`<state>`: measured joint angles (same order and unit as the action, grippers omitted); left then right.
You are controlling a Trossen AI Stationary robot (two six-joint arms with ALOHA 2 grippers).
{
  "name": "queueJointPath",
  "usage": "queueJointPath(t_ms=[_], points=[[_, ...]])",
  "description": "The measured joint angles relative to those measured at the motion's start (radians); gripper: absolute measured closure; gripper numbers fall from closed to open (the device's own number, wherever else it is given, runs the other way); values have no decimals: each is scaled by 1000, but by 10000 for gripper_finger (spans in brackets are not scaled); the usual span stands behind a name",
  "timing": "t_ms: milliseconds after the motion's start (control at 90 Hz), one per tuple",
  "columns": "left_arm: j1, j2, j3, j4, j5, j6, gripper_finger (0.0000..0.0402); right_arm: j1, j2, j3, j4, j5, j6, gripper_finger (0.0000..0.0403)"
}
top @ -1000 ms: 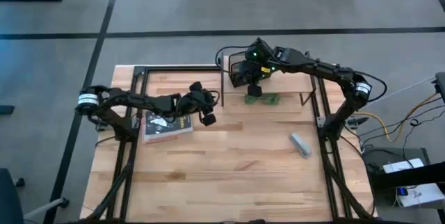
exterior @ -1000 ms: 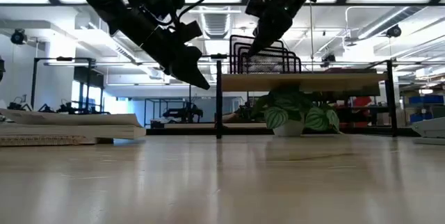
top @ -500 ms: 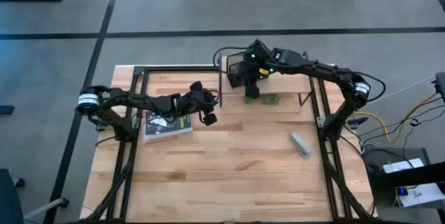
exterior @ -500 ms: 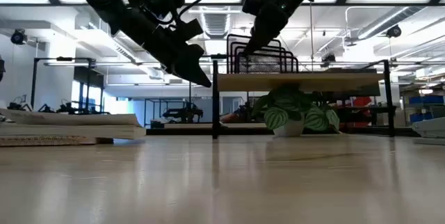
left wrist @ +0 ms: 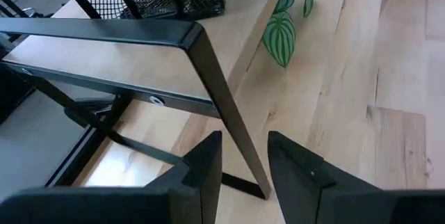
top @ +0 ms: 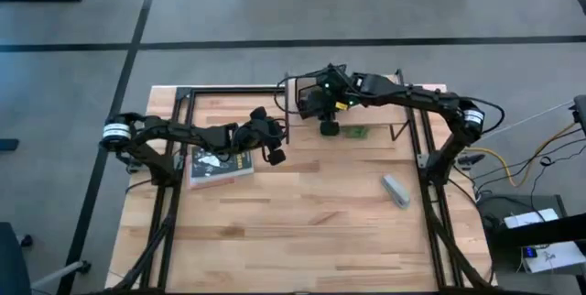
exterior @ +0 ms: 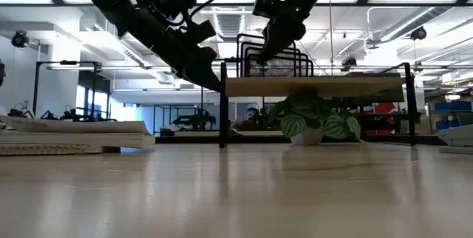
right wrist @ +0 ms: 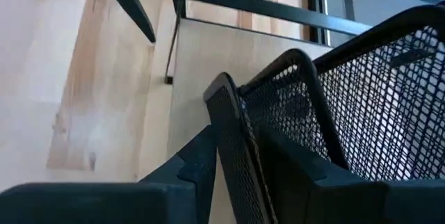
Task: Stock shelves
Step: Remove the black desk organizer from the shelf
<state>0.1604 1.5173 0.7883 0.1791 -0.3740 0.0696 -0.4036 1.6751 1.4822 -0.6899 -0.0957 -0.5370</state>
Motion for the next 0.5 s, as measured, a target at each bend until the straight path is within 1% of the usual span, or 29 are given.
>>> queueJointPath(t_ms=[100,500], points=[[0,0,0,0,0,0,303,2,-3,0,-1,3,0,309],[0,0,0,0,0,0,303,7,-55,-2,-15,11,28,271]])
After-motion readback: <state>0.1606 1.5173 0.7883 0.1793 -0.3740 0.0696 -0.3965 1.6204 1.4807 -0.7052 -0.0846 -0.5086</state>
